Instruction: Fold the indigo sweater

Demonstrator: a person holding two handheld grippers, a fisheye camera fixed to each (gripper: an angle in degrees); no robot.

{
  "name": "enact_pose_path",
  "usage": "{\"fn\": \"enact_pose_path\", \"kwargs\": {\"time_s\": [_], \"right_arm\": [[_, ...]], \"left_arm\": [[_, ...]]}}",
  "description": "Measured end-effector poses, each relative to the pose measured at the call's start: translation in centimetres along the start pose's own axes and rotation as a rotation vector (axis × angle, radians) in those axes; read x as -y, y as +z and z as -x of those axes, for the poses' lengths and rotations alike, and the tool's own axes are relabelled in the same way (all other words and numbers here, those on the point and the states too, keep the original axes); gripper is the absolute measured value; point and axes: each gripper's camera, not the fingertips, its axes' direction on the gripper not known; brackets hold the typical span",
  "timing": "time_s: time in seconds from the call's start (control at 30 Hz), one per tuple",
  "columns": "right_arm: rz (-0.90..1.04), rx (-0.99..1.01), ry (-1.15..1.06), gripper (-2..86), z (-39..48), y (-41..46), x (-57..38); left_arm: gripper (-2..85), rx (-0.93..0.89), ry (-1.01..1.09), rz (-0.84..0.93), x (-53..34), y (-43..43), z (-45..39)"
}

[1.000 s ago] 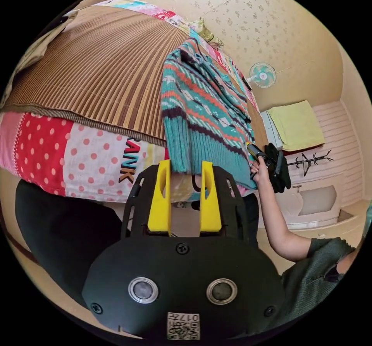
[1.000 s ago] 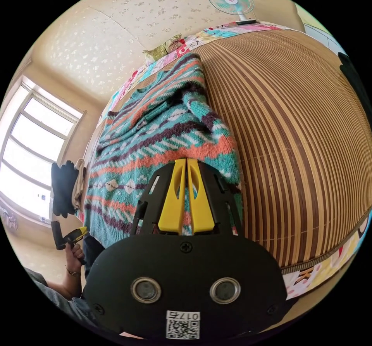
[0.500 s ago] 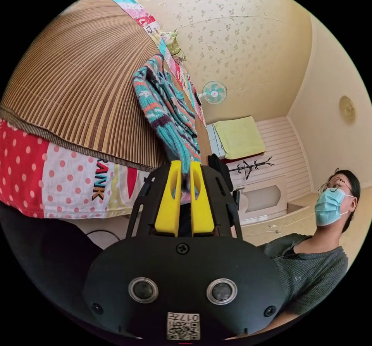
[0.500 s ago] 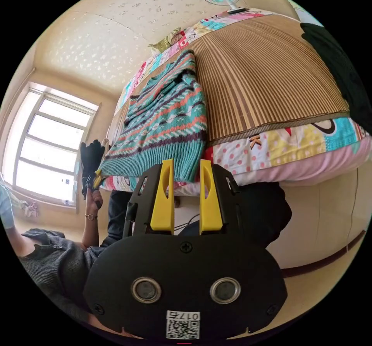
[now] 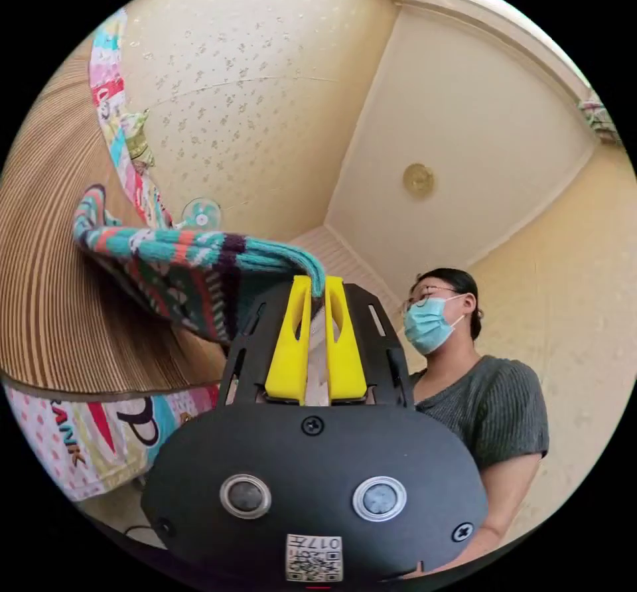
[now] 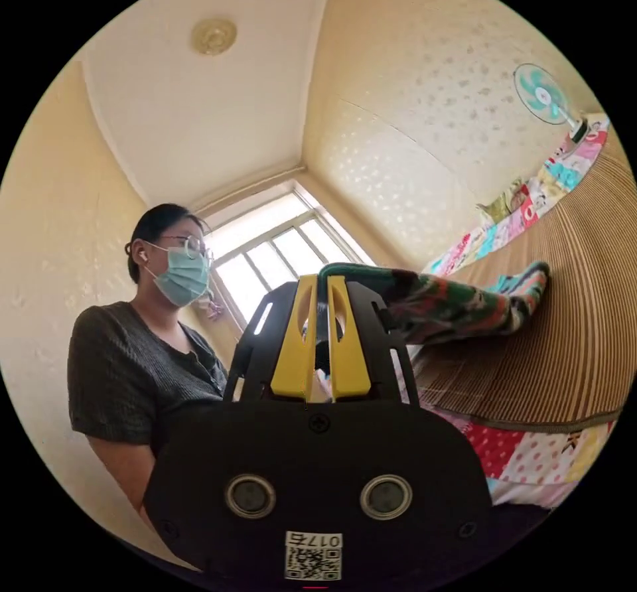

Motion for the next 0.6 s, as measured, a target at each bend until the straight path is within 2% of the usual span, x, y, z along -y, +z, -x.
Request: {"fn": "enact_pose_path", "kwargs": {"time_s": [0.07,0.1,0.13,0.17,0.2,0.23,0.27,0.3,0.37,0.4,0.47,0.53,0.6], "right_arm": [[-0.047,-0.049,0.086,2.5,-0.6,-1.5,0.2],[-0.034,-0.101,0.124,2.5,-1.2,-1.7,0.1],[0.02,-0.261,0.226,2.5,-3.0,-1.8,-0.4],[0.107,-0.453,0.337,2.4,-5.4,-1.4,-1.3],[0.159,-0.534,0.374,2.4,-6.6,-1.0,-1.8],[0.241,-0.658,0.431,2.4,-9.0,-0.2,-2.8],[0.255,-0.701,0.468,2.3,-10.9,0.5,-3.5],[0.235,-0.682,0.479,2.3,-11.5,0.8,-3.7],[0.063,-0.515,0.473,2.2,-12.5,2.0,-2.6],[0.023,-0.485,0.449,2.2,-12.5,2.4,-1.9],[-0.06,-0.447,0.356,2.1,-12.1,4.5,2.1],[-0.059,-0.522,0.346,2.1,-12.9,6.8,5.1],[-0.046,-0.619,0.358,2.1,-14.7,8.9,7.2]], "left_arm": [[3.8,-0.022,0.0,0.021,-0.5,0.7,-0.2],[3.8,0.058,-0.054,0.026,-1.1,0.8,0.6],[3.8,0.128,-0.097,0.025,-1.6,0.6,1.3],[3.9,0.279,-0.193,0.022,-2.7,-0.1,3.1],[3.9,0.386,-0.251,0.018,-4.2,-1.3,5.4],[3.9,0.425,-0.277,0.011,-5.0,-2.1,6.6],[3.9,0.458,-0.381,-0.05,-6.6,-3.9,9.1],[3.9,0.403,-0.486,-0.172,-8.0,-5.5,11.1],[3.8,0.315,-0.528,-0.318,-8.3,-6.4,12.7],[3.8,0.271,-0.482,-0.357,-6.7,-6.0,12.9],[3.8,0.252,-0.363,-0.307,-2.3,-3.8,12.9],[3.8,0.354,-0.241,-0.211,2.6,-0.6,12.3],[3.9,0.602,-0.172,-0.128,7.1,3.2,13.0]]}}
